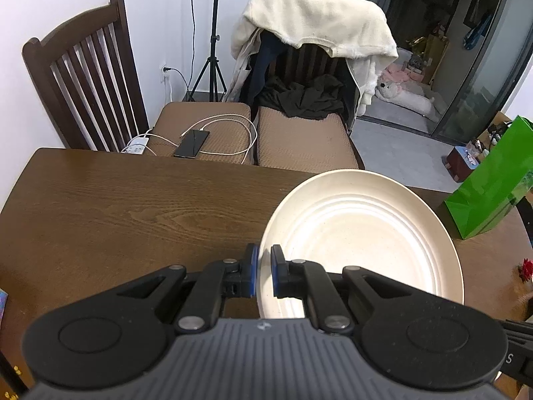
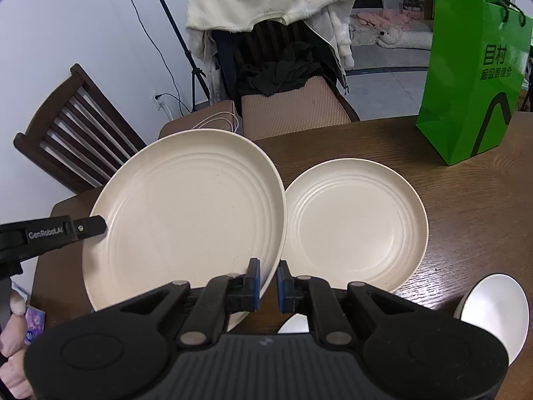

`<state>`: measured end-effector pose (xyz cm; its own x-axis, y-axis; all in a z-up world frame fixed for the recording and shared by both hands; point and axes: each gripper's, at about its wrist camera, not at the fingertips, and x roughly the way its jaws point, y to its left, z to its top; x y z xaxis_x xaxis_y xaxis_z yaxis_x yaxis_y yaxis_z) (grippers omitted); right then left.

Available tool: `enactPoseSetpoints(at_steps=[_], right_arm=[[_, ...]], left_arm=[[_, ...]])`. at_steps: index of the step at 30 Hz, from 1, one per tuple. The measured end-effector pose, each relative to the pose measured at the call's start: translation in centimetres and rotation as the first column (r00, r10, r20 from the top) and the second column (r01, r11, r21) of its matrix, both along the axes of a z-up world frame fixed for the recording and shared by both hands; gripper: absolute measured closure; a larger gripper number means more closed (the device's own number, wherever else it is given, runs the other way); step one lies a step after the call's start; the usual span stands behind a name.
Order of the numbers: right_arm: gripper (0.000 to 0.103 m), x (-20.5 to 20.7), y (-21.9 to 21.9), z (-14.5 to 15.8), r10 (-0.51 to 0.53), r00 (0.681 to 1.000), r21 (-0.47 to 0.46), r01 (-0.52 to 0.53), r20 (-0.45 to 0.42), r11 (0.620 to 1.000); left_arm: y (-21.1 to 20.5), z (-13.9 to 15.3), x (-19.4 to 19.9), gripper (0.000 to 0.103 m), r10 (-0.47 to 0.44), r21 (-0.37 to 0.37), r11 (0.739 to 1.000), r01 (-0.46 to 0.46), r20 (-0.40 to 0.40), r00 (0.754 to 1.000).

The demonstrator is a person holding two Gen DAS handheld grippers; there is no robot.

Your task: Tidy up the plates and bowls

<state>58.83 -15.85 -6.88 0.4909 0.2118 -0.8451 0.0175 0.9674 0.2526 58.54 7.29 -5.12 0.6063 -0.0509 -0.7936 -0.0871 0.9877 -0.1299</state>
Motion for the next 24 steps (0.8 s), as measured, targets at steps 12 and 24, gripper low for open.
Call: enactPoseSetpoints(at_steps=[12,24], right_arm=[[0.093,-3.4,-0.1,1.4,0.018,1.0,-0.001,-0.018,0.014,1.0],[0.093,-6.2,0.1,2.5,0.056,0.998,-0.005,-0.055,0.025,0.998]], left_arm=[[0.1,1.3,-3.2,0.094,0.018,0.003,1.0,-0.018,0.014,1.0],[0.2,2.1,-6.4,0.094,0.044,0.015,0.999,-0.044,0.019,0.999]])
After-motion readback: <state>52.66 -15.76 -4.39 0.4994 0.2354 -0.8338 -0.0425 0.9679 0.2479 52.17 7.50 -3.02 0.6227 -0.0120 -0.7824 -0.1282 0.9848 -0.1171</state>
